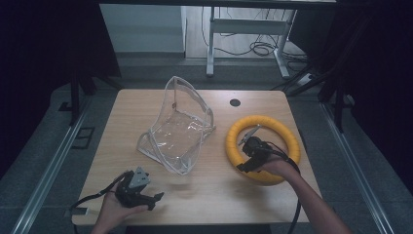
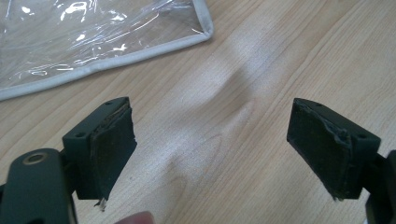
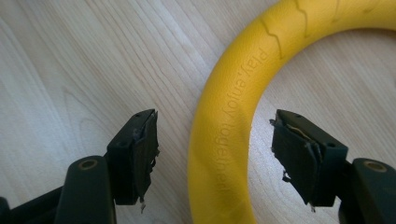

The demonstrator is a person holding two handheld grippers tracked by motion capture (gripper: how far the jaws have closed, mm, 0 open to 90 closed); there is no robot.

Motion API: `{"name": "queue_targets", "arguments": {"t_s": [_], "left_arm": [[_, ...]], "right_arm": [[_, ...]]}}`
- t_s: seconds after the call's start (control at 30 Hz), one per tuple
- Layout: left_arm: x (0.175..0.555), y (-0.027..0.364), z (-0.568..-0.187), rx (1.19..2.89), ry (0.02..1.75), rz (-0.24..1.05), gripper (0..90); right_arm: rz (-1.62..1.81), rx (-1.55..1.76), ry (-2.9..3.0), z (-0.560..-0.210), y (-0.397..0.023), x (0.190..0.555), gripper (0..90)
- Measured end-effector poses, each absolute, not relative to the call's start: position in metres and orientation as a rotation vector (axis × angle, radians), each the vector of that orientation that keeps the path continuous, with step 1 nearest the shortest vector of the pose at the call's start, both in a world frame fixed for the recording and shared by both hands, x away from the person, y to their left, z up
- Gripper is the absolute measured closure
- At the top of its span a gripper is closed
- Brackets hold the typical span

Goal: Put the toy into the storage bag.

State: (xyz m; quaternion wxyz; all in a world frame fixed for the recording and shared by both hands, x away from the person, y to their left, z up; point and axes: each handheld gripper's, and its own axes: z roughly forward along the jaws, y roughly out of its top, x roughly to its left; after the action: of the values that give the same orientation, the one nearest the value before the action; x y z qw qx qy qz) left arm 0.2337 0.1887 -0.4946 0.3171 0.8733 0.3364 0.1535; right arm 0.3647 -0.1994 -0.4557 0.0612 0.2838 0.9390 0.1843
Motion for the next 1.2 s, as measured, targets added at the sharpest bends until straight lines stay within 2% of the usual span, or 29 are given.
{"name": "queue_targets", "arguments": {"t_s": [0.7,0.87,0.97,1.2], "left_arm": [[0.234,0.189,-0.494,2.293,0.892,0.422,15.1],[0.234,0.189,-0.494,2.292,0.892,0.421,15.1],[0.234,0.19,-0.494,2.289,0.892,0.421,15.1],[0.233,0.189,-0.494,2.292,0.892,0.421,15.1]], "right_arm": [[0.346,0.9,2.901,-0.499,-0.184,0.385,35.1],[0.314,0.913,2.913,-0.504,-0.182,0.387,38.9],[0.315,0.927,2.917,-0.503,-0.181,0.388,44.8],[0.273,0.959,2.924,-0.502,-0.178,0.39,48.2]]}}
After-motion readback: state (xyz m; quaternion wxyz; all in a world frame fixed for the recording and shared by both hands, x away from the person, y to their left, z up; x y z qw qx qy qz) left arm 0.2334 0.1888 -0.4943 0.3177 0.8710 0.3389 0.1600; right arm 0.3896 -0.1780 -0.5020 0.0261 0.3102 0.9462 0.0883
